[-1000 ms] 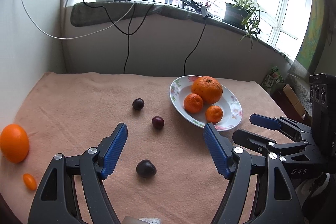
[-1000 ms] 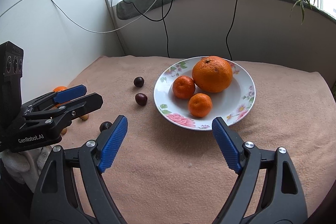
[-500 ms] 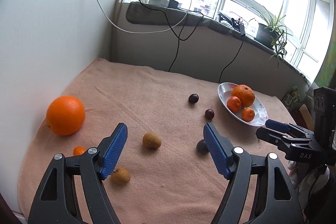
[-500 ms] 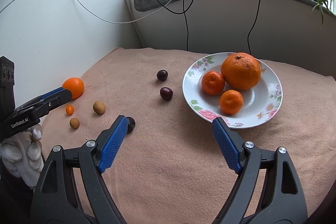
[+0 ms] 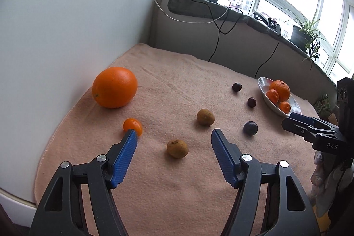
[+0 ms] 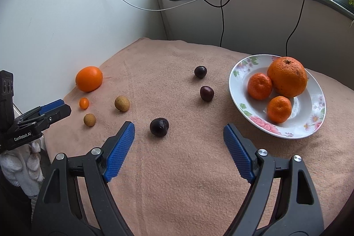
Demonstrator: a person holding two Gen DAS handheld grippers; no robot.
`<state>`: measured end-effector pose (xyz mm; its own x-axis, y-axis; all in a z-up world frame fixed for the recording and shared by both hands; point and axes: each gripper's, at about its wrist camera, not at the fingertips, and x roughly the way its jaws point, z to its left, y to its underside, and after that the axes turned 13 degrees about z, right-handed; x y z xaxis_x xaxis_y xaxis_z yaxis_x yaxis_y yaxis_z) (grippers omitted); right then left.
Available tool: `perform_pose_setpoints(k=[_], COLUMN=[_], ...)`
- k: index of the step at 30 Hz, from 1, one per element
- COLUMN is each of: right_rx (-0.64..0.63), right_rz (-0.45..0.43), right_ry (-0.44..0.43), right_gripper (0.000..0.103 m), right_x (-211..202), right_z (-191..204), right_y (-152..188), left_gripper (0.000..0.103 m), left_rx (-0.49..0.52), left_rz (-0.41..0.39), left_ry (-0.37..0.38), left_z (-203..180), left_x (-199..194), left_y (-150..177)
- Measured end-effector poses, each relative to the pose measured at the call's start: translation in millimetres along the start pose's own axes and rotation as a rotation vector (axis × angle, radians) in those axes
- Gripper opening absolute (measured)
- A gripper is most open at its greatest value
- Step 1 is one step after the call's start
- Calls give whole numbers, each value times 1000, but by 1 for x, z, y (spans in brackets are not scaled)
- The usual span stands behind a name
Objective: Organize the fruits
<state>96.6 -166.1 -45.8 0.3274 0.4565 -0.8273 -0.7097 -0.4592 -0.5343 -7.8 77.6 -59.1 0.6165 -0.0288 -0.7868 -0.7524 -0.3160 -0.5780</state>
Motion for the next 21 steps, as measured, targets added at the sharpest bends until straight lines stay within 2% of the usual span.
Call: perform_pose_setpoints(k=[5, 7, 11, 21], right_rx=[-25, -28, -27, -31], right_rz=[15, 25, 40, 83], right_ry=[4, 6, 7, 1], right_gripper=[82, 78, 76, 62], right_x=[7, 11, 18, 38], right_z=[9, 11, 13, 16], right_y=[-3, -4, -6, -9], left_gripper=[64, 55, 52, 49], left_rx=[-40, -50, -75, -93], left_rz=[16, 27, 48, 61], left_ry=[-21, -29, -27, -23], left_z=[18, 24, 34, 44], left_x=[9, 15, 24, 33], left_y=[-1, -2, -3, -9])
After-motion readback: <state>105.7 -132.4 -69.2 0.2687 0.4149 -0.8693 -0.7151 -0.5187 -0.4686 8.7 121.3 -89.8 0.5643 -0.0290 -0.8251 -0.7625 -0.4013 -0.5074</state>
